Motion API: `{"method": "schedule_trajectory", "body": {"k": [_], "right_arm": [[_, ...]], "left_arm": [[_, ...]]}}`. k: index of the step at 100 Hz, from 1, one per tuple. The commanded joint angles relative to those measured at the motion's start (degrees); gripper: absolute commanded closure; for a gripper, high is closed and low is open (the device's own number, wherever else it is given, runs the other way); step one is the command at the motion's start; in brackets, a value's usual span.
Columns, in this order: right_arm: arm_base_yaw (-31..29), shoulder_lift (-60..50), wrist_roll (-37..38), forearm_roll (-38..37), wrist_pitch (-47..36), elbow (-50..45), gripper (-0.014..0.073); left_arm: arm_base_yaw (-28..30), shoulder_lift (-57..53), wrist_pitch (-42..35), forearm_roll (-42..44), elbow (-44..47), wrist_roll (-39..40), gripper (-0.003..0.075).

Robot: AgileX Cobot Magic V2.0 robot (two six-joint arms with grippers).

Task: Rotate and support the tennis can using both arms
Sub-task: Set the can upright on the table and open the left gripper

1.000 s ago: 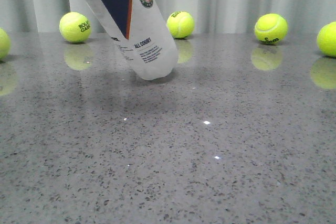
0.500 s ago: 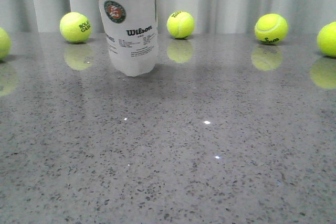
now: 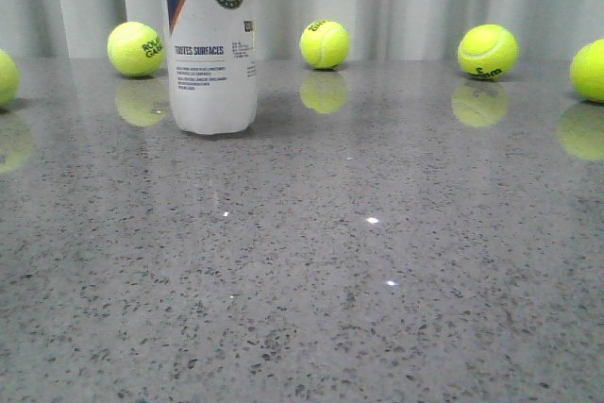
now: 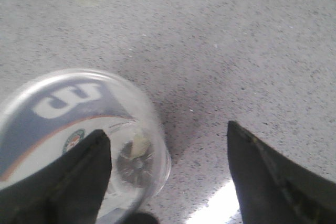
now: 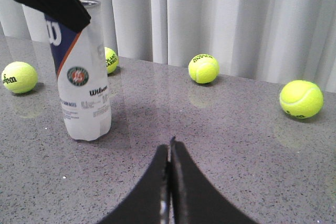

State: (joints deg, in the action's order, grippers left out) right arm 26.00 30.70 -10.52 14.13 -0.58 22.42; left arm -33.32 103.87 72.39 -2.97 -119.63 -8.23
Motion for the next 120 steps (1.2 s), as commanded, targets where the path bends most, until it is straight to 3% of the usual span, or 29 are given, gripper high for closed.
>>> {"method": "schedule_trajectory", "body": {"k": [1, 16, 28, 35, 48, 74, 120], "right_arm": [[-0.38, 0.06, 0.11, 0.23, -4.42, 1.43, 0.0653], [-0.38, 0.06, 0.11, 0.23, -4.42, 1.43, 0.0655], [-0.38, 0.06, 0.11, 0.23, -4.42, 1.43, 0.0655], [-0.38, 0.06, 0.11, 0.23, -4.42, 1.43, 0.0655], [-0.38, 0.06, 0.11, 0.23, -4.42, 1.43, 0.0655], [-0.38, 0.06, 0.11, 0.23, -4.42, 1.43, 0.0655], [-0.38, 0.06, 0.11, 0.23, -4.42, 1.43, 0.0655]], "left_arm": [[0.27, -2.57, 0.78, -0.69, -1.92, 0.0, 0.0259], [0.27, -2.57, 0.66, -0.69, -2.49, 0.0, 0.0273], [0.27, -4.29, -3.32, -0.59, -2.53, -0.11, 0.0361], [0.27, -5.88, -6.16, -0.59, -2.53, -0.11, 0.0468], [0.27, -9.94, -12.19, -0.59, -0.53, 0.46, 0.0742], [0.27, -21.11, -23.57, -0.81, 14.21, 0.58, 0.0739], [0.27, -45.2, -47.36, -6.63, 53.86, 0.58, 0.0739]]}}
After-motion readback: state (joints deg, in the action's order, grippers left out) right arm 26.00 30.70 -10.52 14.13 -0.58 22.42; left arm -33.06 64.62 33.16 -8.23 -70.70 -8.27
